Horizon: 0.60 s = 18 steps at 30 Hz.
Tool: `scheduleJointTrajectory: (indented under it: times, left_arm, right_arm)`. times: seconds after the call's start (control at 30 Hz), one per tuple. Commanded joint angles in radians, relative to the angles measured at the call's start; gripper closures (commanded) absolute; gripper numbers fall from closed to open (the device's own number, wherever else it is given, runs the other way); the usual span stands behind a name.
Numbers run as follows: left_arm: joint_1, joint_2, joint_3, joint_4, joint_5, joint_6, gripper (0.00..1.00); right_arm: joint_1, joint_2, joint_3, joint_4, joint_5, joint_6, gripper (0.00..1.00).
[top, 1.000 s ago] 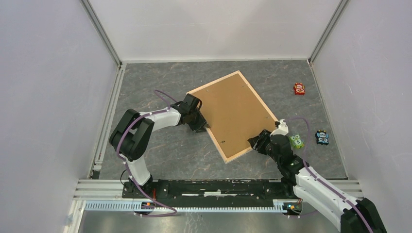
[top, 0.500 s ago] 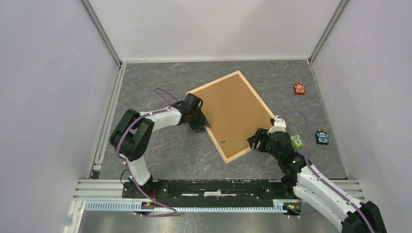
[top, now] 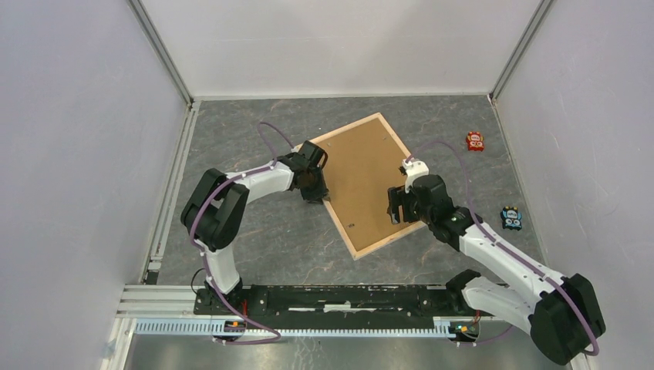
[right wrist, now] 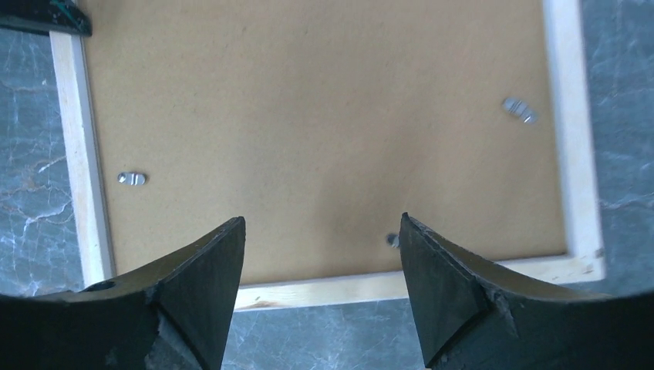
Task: Put the photo into the frame
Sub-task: Install the photo frame at the center of the board.
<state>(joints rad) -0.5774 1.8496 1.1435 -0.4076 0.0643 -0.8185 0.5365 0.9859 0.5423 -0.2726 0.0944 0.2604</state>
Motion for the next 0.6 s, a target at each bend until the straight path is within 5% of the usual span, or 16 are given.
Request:
scheduleJointTrajectory:
  times: [0.0,0.2,0.3,0.47,0.57]
  left_arm:
    - [0.049,0.0,-0.051,-0.18,-0.132,0.267,0.81]
    - [0.067,-0.047,-0.091,-0.185,-0.043,0.437,0.91]
    - [0.074,-0.06,-0.1,-0.219,-0.151,0.507,0.94]
    - [0.078,-0.126,-0.141,-0.237,-0.347,0.603,0.97]
    - [0.078,-0.155,-0.16,-0.237,-0.38,0.62,0.98]
  right_arm:
    - [0.003,0.036,0.076,-0.001,0.042,-0.075,0.21]
    - [0.012,0.098,0.01,0.134,-0.182,-0.049,0.19]
    - [0.013,0.113,0.039,0.101,-0.121,-0.061,0.2]
    - [-0.006,0.187,0.153,-0.035,0.187,-0.083,0.16]
    - [-0.064,0.25,0.188,-0.05,0.169,-0.097,0.16]
